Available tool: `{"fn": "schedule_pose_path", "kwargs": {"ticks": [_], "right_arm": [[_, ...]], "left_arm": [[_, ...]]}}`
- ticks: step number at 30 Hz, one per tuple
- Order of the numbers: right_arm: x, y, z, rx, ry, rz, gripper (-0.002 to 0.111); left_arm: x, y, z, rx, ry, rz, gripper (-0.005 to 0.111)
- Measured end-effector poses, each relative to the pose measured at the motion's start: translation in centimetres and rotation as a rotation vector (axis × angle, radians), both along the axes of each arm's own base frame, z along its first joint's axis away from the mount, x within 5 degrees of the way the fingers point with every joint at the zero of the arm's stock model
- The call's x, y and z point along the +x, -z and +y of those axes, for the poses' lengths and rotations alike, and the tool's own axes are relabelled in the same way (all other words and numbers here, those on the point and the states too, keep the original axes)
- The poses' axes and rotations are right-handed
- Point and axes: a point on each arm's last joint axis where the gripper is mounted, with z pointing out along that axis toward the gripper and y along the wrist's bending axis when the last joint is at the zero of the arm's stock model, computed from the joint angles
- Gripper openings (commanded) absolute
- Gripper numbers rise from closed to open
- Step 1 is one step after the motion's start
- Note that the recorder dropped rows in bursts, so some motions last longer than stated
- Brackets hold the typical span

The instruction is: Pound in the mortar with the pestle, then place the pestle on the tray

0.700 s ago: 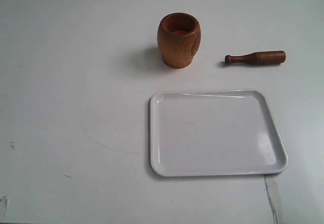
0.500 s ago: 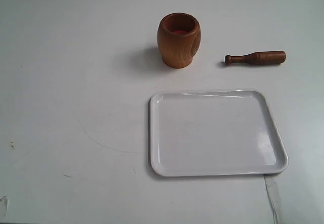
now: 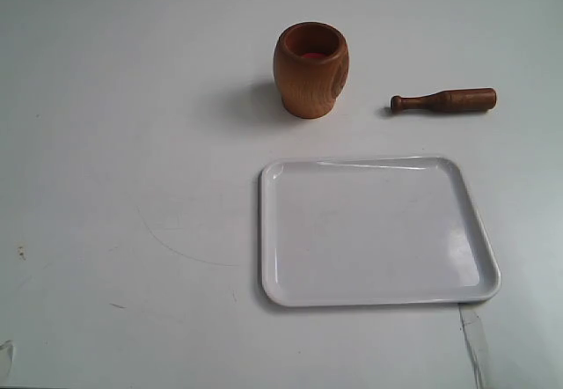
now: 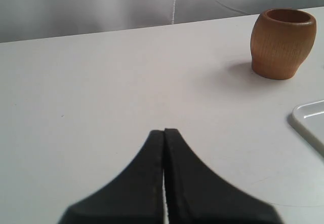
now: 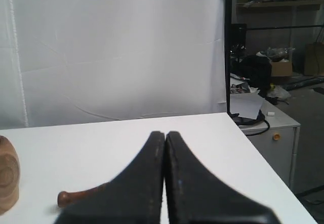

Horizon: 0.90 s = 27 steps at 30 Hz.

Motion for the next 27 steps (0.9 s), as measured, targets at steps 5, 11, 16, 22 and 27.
{"fn": "schedule_pose_path", "kwargs": {"ticks": [5, 11, 16, 22, 27], "right_arm": [[0.0, -0.4, 0.0, 0.215, -0.006, -0.04, 0.0], [-0.2, -1.8, -0.4, 0.35, 0.0, -0.201, 0.0], [-0.8, -4.2, -0.5, 0.334, -0.027, -0.433, 0.0], [0.4, -10.3, 1.2, -0.052, -0.123, -0.447, 0.0], [4.0, -13.9, 2.3, -0.317, -0.203, -0.281, 0.0]], "left_arm": [[0.0, 0.0, 0.0, 0.0, 0.0, 0.0, 0.0], [0.0, 0.0, 0.0, 0.0, 0.0, 0.0, 0.0], [0.0, 0.0, 0.0, 0.0, 0.0, 0.0, 0.0], [0.0, 0.0, 0.0, 0.0, 0.0, 0.0, 0.0], [0.0, 0.0, 0.0, 0.0, 0.0, 0.0, 0.0]]}}
